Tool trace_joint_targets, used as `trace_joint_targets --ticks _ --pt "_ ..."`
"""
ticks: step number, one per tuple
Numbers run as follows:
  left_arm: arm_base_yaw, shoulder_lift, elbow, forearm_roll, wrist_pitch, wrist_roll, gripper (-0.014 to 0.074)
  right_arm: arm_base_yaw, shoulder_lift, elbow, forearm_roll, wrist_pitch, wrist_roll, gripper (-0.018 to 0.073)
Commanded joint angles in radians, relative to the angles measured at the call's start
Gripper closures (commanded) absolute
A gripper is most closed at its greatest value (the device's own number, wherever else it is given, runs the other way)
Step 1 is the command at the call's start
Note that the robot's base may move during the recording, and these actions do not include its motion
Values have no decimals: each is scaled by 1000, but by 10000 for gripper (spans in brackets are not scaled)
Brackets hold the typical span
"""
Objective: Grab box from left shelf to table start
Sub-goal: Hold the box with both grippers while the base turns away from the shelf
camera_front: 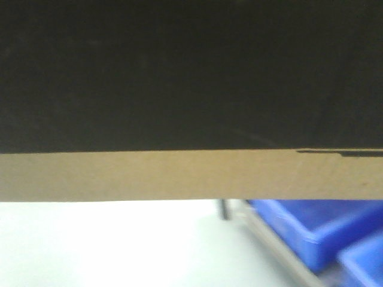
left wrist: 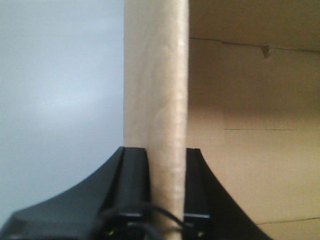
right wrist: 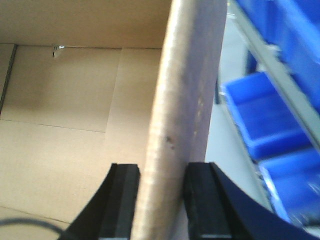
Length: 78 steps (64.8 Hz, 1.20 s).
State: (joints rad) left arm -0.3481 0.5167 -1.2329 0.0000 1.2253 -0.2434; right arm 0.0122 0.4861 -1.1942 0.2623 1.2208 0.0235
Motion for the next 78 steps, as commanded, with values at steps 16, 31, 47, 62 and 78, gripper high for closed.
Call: trace_joint_targets --ticks 16,31,47,62,78 --pt "-5 -5 -45 -88 -182 -19 700 -7 15 -22 -100 -128 -11 504" --pt "-5 -5 -45 -90 -182 -19 700 -7 15 -22 -100 -127 -11 504" --pt "-5 -5 -38 -90 -182 -19 700 -7 16 -22 -100 -127 -11 504" --pt "-5 -5 -34 -90 -182 -19 700 -7 16 -22 -100 -126 -11 504" --pt "-5 -5 -34 -90 -182 -19 700 -7 16 -22 -100 -121 -11 504"
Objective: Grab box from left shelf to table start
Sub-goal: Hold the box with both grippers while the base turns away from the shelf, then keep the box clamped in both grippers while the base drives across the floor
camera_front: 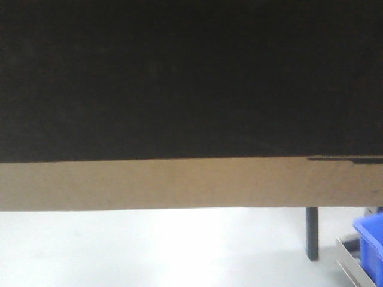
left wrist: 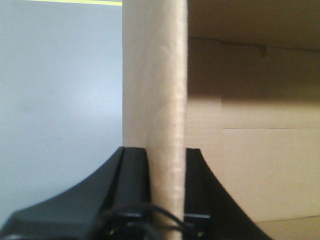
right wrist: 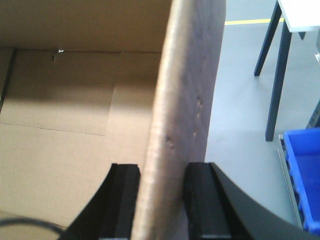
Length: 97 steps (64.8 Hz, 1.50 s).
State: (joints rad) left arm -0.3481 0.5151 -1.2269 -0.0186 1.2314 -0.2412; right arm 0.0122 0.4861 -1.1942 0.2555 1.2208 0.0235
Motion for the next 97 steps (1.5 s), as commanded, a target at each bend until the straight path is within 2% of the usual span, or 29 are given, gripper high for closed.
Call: trace_joint_targets --ticks 1,97 --pt "-5 -4 -40 -72 -188 -21 700 -7 16 -22 -93 -120 -11 504" --pt "-3 1 -40 -74 -200 -21 700 -7 14 -22 -93 -114 -11 504"
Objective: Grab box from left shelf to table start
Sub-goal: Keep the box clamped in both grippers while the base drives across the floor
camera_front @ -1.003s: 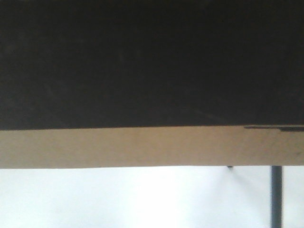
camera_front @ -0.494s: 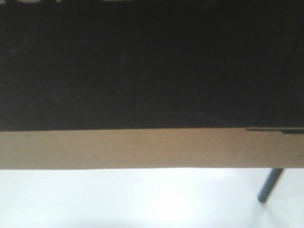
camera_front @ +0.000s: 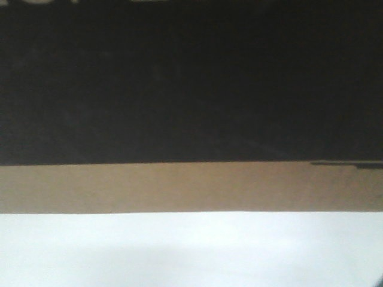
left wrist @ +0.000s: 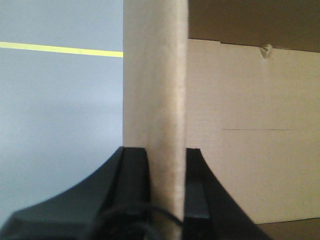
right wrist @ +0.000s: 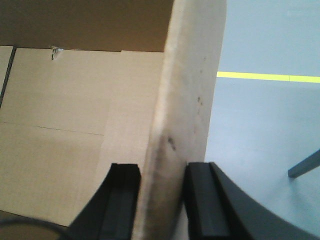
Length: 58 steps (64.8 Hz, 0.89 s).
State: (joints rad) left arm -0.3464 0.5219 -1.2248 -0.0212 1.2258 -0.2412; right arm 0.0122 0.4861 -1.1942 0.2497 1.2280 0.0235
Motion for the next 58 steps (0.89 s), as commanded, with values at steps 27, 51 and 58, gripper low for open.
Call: trace_joint_targets --ticks 27,51,58 --pt "-5 -6 -42 -71 -194 -21 700 -7 14 -22 -87 -121 -11 504" --pt "-5 -6 -42 -71 -194 -21 700 -7 14 -22 -87 -121 -11 504" --pt "-5 -6 -42 -71 -194 -21 700 -7 14 -22 -87 -121 -11 504"
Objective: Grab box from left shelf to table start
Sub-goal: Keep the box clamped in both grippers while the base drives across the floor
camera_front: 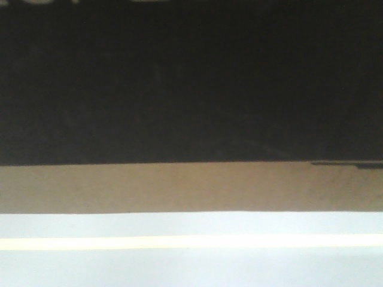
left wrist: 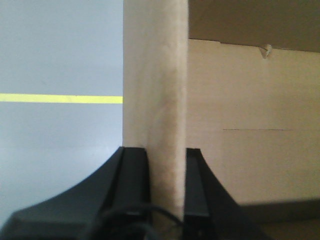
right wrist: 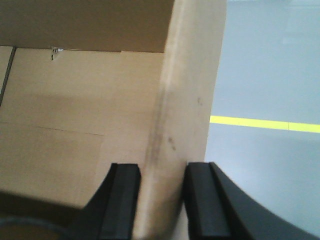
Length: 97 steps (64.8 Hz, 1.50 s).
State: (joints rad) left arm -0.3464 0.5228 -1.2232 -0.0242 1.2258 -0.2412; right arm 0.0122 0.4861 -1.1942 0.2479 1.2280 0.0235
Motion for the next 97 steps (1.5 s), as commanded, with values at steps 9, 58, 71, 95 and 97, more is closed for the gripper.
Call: trace_joint_targets --ticks 9,58,71,95,97 --pt "-5 -7 -43 -68 -194 -21 700 -7 14 -22 -86 -121 -11 504" --pt "-5 -7 -43 -68 -190 -21 700 -7 14 -22 -86 -121 -11 504" --pt "-5 -7 -43 -68 -190 -21 700 -7 14 -22 -86 -121 -11 504" --pt "-5 -7 -43 -66 -192 -21 700 -7 14 -22 -86 -121 -11 504" --pt "-5 -7 -43 -66 -192 -21 700 -7 14 -22 -86 -121 -11 504"
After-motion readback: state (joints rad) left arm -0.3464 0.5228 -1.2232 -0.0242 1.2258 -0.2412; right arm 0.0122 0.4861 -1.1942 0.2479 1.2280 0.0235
